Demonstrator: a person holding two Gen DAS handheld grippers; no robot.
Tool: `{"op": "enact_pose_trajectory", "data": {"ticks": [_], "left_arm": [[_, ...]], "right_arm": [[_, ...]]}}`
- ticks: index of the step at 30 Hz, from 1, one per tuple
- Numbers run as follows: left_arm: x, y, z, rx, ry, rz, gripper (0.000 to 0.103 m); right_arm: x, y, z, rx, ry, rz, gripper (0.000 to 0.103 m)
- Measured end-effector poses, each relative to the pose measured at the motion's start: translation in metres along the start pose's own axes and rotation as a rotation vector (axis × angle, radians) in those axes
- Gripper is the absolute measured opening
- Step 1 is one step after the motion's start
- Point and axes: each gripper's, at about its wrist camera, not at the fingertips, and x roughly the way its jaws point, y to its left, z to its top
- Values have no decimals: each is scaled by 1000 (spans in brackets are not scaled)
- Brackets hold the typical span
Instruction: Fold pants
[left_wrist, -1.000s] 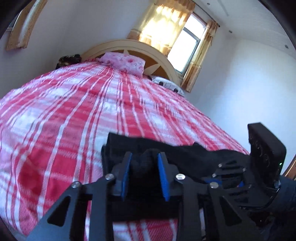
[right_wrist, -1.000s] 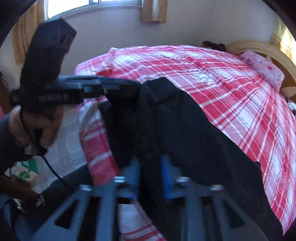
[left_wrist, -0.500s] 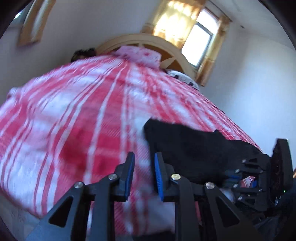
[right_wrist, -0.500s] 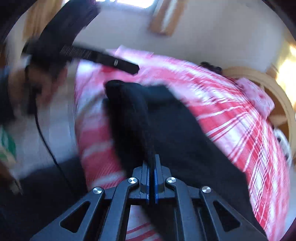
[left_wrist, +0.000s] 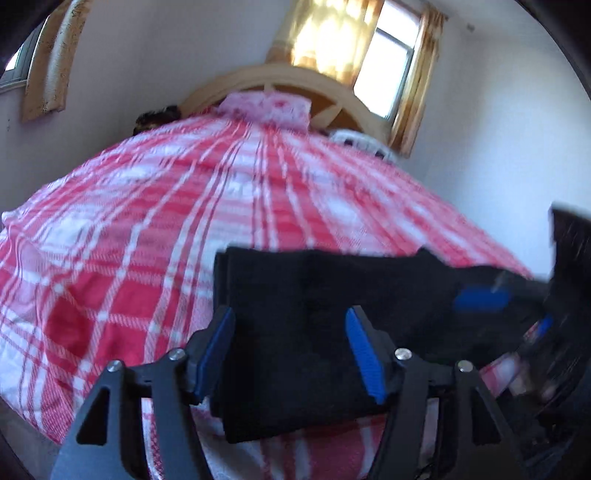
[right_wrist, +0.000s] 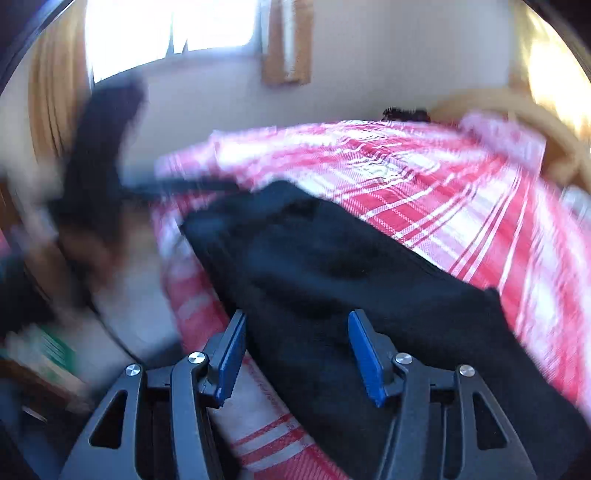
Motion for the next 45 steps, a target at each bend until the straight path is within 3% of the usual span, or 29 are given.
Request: {"op": "enact_pose_trajectory", "data": {"ticks": [2, 5, 9, 13, 15, 18, 20, 24, 27, 29, 33, 37, 42, 44, 45], "left_arm": [[2, 0, -9, 52, 11, 74, 68], [-1, 2, -12, 68, 9, 78, 68], [-4, 1, -12, 96, 13, 110, 74], [-3, 2, -10, 80, 16, 119, 76], [-10, -1, -6, 81, -5, 142, 76], [-29, -9, 3, 112, -70, 210, 76], [-40, -17, 10, 120, -111, 212, 76], [-47, -49, 21, 118, -135, 91, 80], [-32, -73, 24, 121, -103, -1, 84], [-17, -88, 26, 140, -92, -16, 84], [13, -91, 27, 115, -54, -11, 84], [27, -90, 19, 101, -17, 29, 84], [38, -78, 5, 72, 26, 51, 84], [38, -81, 3, 94, 18, 60, 84], [38, -82, 2, 102, 19, 64, 84]], "right_arm": [[-17, -28, 5, 90, -38, 1, 57], [-28, -80, 10, 227, -52, -97, 57], [-16, -132, 13, 434, -39, -126, 57], [17, -135, -2, 438, 85, -162, 57], [1, -129, -9, 416, 46, -184, 57], [-45, -142, -23, 491, -37, -162, 57], [-90, -157, -42, 522, -83, -205, 57], [-185, -198, -102, 671, -133, -331, 57], [-276, -232, -175, 917, -203, -465, 57], [-325, -246, -224, 1076, -250, -532, 57], [-387, -259, -302, 1299, -315, -615, 57], [-413, -270, -348, 1430, -406, -573, 57], [-401, -295, -363, 1496, -496, -460, 57], [-392, -308, -365, 1530, -517, -453, 57], [-388, -316, -366, 1546, -525, -468, 43]]}}
